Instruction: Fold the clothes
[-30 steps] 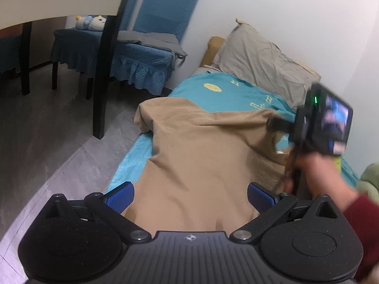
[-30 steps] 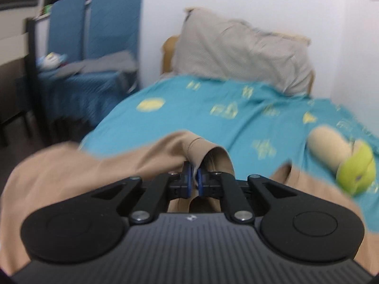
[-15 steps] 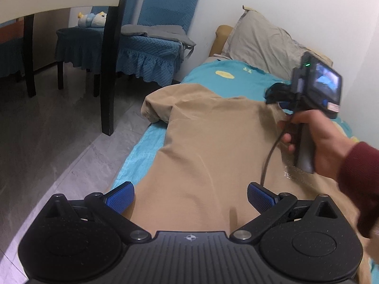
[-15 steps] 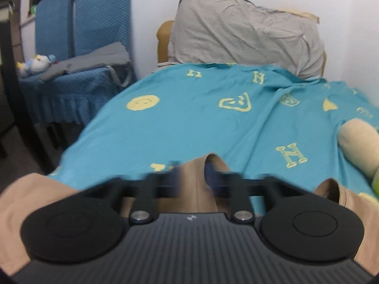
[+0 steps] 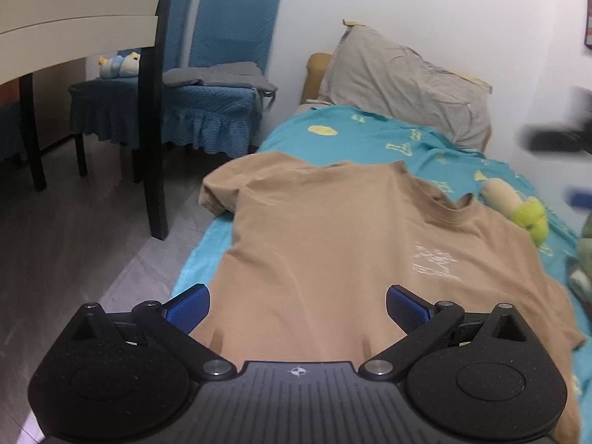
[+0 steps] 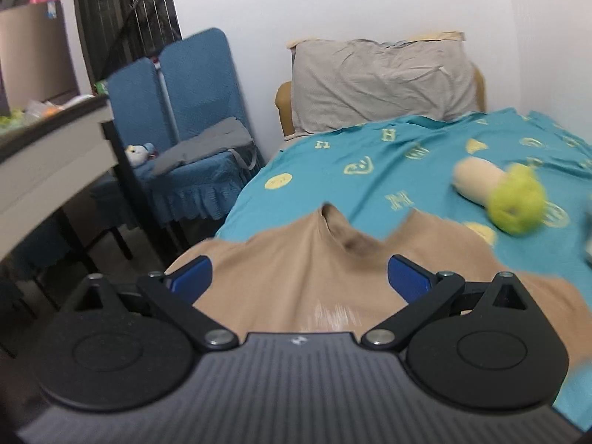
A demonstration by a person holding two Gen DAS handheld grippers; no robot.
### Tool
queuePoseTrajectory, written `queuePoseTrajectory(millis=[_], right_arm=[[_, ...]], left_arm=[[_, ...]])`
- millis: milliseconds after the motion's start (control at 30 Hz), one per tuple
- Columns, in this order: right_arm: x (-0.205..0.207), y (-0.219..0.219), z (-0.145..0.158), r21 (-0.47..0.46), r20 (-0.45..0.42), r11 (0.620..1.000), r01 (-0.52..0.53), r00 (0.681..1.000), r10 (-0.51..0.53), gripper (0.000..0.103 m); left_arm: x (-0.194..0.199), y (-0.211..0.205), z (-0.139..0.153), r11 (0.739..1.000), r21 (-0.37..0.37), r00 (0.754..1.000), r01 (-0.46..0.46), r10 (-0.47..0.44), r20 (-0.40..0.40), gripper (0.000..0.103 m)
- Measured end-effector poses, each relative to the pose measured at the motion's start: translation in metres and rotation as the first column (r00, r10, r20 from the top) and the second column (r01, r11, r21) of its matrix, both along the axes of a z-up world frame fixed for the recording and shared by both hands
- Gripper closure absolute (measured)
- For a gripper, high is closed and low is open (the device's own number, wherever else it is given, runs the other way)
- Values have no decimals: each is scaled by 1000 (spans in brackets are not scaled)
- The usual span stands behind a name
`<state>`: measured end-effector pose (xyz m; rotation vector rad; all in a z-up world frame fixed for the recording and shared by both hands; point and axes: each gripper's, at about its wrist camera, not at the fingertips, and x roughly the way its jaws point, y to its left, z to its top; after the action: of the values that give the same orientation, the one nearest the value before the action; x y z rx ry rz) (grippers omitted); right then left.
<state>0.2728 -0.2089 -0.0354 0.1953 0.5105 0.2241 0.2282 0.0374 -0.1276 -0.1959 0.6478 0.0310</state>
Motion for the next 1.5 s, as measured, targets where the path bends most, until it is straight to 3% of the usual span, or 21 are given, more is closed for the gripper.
queuePoseTrajectory(millis=[100,167,267,333,467,633,733,833,967,1067,1233,1367,1500], right_arm=[[-60,-15,4,-27,3,999,38,999,-38,0],[-92,-23,6,-48,11,996,69,998,-69,0],[-120,-34,9,-34,27,993,114,993,-113,0],[-128,-39,8,6,34,992,127,991,-127,0],[-130,-40,6,25,38,992,123,992,-124,0],[-123,-50,-1,52,16,986,156,987,-157,0],[-118,-56,-5,67,2,982,176,984,-177,0],[-113,-62,-9,83,-12,977,196,981,-196,0],[-97,-68,-19,105,-56,973,207,978,-202,0],[-83,-73,-28,123,-95,970,212,975,-201,0],[-59,-80,-43,151,-159,964,221,967,-197,0],[-39,-85,-56,189,-216,953,235,957,-194,0],[-30,-83,-67,194,-256,950,245,947,-192,0]], left_arm=[[-16,-7,9,1000,6,999,30,-30,14,1],[-29,-14,17,997,59,998,44,-46,37,1],[-48,-24,27,990,125,995,66,-75,64,1],[-58,-28,30,989,120,993,92,-100,63,1],[-67,-33,32,990,38,991,134,-135,23,1],[-59,-17,25,980,-163,993,115,-117,0,1],[-38,5,16,947,-319,998,45,-57,-27,1],[-3,34,3,892,-448,996,-63,27,-87,1],[57,76,-20,811,-559,985,-172,127,-119,4],[97,105,-42,744,-610,961,-273,238,-140,5],[149,131,-74,701,-640,946,-315,288,-150,9],[182,136,-90,687,-666,949,-292,295,-113,11],[204,141,-100,679,-660,936,-322,335,-111,50]])
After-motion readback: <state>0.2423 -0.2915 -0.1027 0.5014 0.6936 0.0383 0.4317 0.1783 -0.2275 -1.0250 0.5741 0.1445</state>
